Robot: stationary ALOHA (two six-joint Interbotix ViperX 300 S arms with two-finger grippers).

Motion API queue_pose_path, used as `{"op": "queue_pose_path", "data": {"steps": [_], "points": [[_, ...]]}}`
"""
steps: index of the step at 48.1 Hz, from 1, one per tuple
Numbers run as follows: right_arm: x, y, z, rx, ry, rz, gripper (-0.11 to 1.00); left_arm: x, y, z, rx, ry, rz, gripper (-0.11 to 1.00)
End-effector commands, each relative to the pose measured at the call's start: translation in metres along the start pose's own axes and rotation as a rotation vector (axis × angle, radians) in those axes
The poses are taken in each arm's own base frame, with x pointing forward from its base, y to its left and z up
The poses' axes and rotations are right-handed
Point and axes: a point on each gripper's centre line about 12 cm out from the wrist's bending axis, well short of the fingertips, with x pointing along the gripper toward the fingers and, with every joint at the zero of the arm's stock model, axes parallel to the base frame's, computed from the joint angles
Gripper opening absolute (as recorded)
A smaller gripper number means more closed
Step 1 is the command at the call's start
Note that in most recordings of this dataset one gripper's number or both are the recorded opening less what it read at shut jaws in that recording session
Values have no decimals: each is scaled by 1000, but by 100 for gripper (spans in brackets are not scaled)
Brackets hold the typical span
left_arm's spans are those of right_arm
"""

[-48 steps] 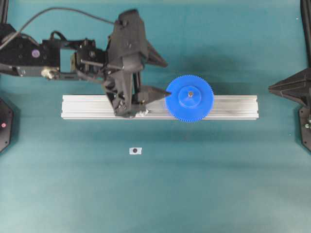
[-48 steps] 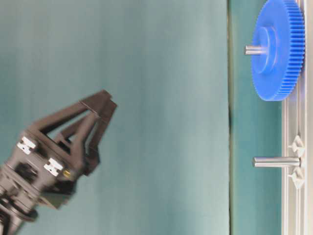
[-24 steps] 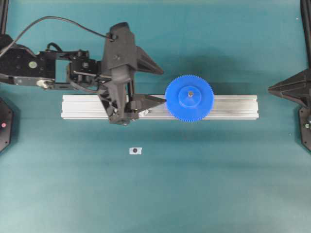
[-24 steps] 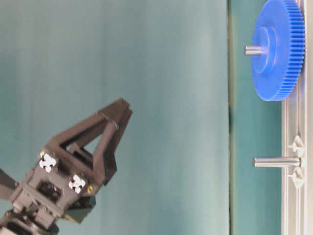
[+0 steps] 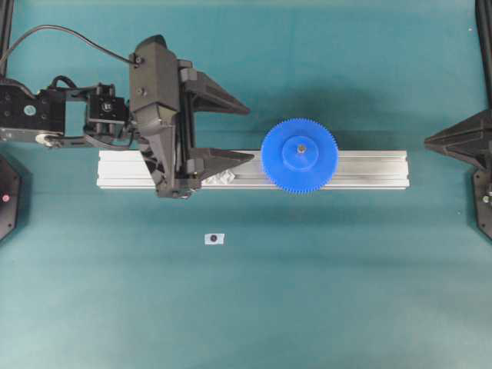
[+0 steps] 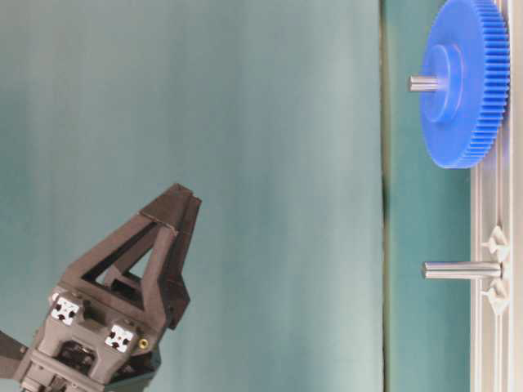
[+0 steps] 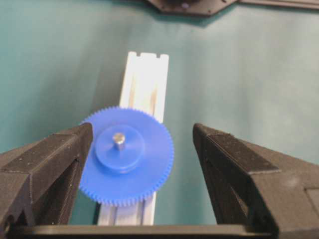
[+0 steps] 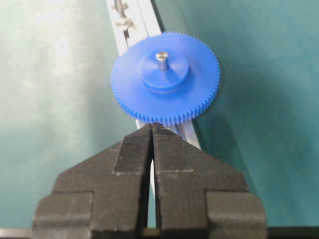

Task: Find the location of the shaft and insert the large gear.

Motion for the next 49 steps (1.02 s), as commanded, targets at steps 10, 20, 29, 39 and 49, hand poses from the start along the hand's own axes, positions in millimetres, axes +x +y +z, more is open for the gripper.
{"op": "queue_pose_path", "data": {"steps": [10, 20, 29, 39, 49], "points": [[0, 1, 5, 7, -12, 3, 3, -7, -2, 7, 7, -49, -6, 83], [0, 1, 5, 7, -13, 3, 3, -8, -1, 7, 7, -87, -5, 83], [0, 1, 5, 7, -18, 4, 3, -9, -2, 4, 7, -104, -8, 82], [0, 1, 5, 7, -18, 4, 3, -9, -3, -1, 8, -94, -9, 83], [0, 1, 6, 6, -24, 4, 3, -9, -3, -1, 8, -92, -9, 83]]}}
